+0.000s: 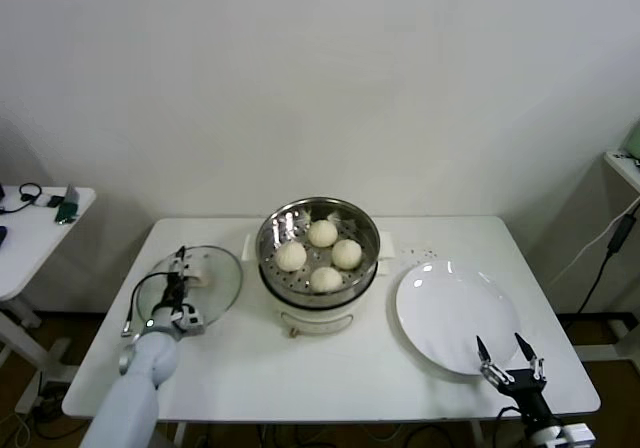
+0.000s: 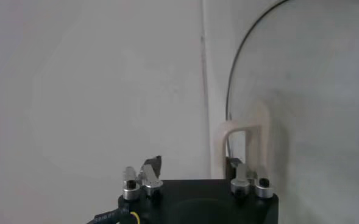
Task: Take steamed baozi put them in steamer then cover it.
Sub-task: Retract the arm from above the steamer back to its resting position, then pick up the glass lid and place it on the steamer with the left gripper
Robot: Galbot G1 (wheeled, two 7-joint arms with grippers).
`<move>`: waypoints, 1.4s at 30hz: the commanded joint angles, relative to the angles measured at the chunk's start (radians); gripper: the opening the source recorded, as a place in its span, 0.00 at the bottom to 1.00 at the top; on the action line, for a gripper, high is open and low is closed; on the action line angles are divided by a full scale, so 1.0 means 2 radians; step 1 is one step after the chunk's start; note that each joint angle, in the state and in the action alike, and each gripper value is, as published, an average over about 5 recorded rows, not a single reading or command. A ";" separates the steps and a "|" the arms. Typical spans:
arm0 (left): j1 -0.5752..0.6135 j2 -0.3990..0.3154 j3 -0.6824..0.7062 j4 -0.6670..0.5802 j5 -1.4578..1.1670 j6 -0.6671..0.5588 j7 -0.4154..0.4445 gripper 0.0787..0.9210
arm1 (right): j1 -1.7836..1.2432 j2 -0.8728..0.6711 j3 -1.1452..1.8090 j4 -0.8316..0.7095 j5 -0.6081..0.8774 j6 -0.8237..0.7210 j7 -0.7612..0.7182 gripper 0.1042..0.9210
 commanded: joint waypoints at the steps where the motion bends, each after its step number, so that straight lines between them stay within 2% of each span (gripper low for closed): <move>1: -0.004 0.001 -0.001 0.008 -0.009 -0.006 0.002 0.60 | 0.002 0.003 0.000 -0.008 -0.007 0.002 -0.002 0.88; 12: 0.014 0.008 -0.005 -0.023 -0.017 -0.001 -0.005 0.22 | 0.007 0.004 0.001 -0.018 -0.012 0.006 -0.003 0.88; 17: 0.045 0.024 -0.006 -0.074 -0.040 0.019 -0.014 0.09 | 0.011 0.000 0.002 -0.021 -0.013 0.005 -0.003 0.88; 21: 0.081 0.035 -0.011 -0.133 -0.053 0.048 -0.025 0.08 | 0.019 -0.005 0.001 -0.026 -0.014 0.005 -0.002 0.88; 28: 0.153 0.063 -0.023 -0.282 -0.060 0.130 -0.035 0.08 | 0.030 -0.013 -0.003 -0.034 -0.014 0.004 -0.001 0.88; 38: 0.245 0.100 -0.039 -0.443 -0.086 0.214 -0.015 0.08 | 0.046 -0.037 -0.021 -0.040 -0.015 0.000 0.002 0.88; 42: 0.252 0.133 -0.028 -0.489 -0.113 0.244 -0.002 0.08 | 0.059 -0.049 -0.037 -0.045 -0.015 -0.001 0.008 0.88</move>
